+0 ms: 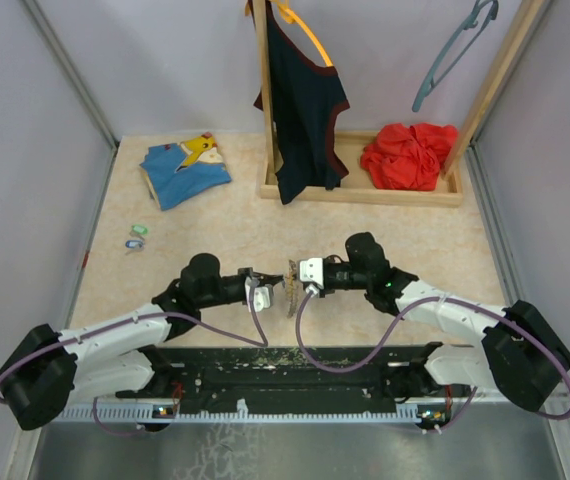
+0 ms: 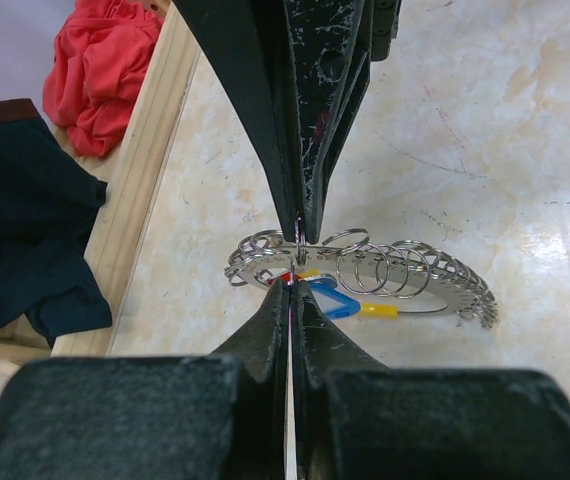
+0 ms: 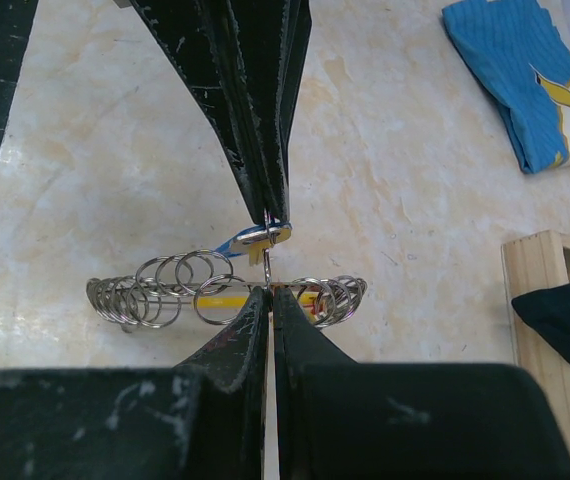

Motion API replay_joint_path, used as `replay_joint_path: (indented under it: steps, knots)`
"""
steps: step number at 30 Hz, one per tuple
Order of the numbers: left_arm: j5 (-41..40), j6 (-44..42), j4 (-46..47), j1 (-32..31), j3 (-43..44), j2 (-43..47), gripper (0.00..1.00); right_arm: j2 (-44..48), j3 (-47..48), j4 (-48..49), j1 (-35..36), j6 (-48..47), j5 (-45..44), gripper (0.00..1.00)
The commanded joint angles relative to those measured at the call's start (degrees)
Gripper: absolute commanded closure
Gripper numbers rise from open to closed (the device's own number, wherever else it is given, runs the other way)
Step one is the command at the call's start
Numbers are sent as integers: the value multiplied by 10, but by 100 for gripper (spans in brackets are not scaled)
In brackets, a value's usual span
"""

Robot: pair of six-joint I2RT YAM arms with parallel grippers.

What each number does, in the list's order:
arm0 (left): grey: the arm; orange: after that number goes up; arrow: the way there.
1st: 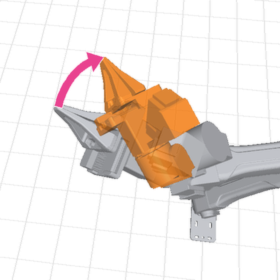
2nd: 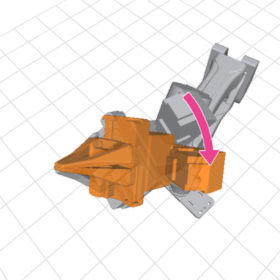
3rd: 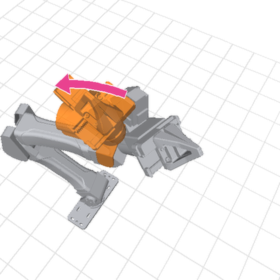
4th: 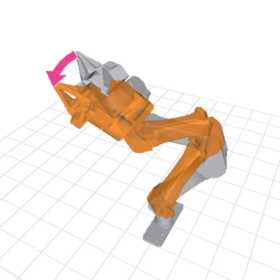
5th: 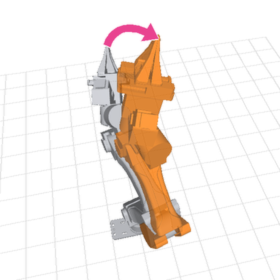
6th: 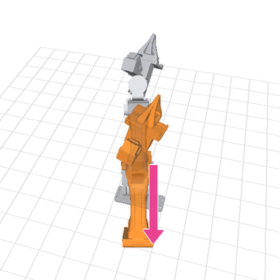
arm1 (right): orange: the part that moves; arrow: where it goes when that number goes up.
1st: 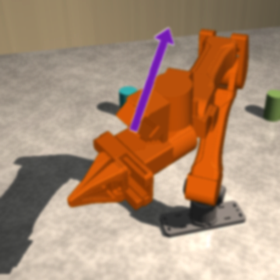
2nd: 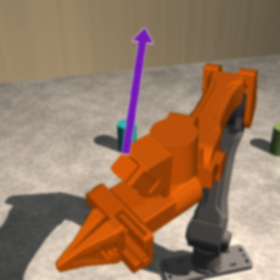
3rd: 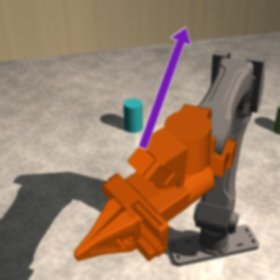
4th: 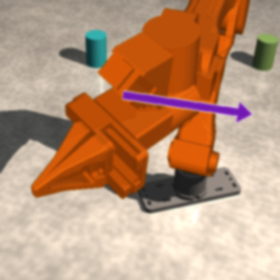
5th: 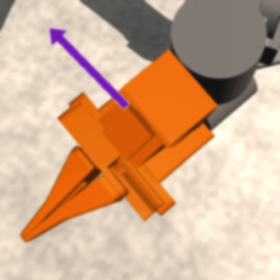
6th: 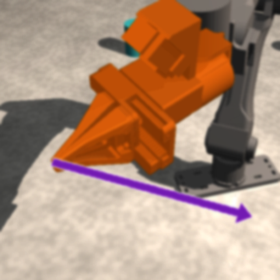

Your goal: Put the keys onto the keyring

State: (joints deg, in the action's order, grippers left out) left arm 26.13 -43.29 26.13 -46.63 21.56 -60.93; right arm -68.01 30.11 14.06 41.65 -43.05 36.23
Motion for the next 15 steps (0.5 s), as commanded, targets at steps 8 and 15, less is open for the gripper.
replay_joint_path:
  steps: [8, 15]
  knots:
    - [-3, 8, -31, -5, 26, -11, 100, 5, 11, 36, 6, -5, -7, 100]
    - [0, 10, -27, -5, 25, -9, 100, -2, 14, 32, 6, -5, 3, 100]
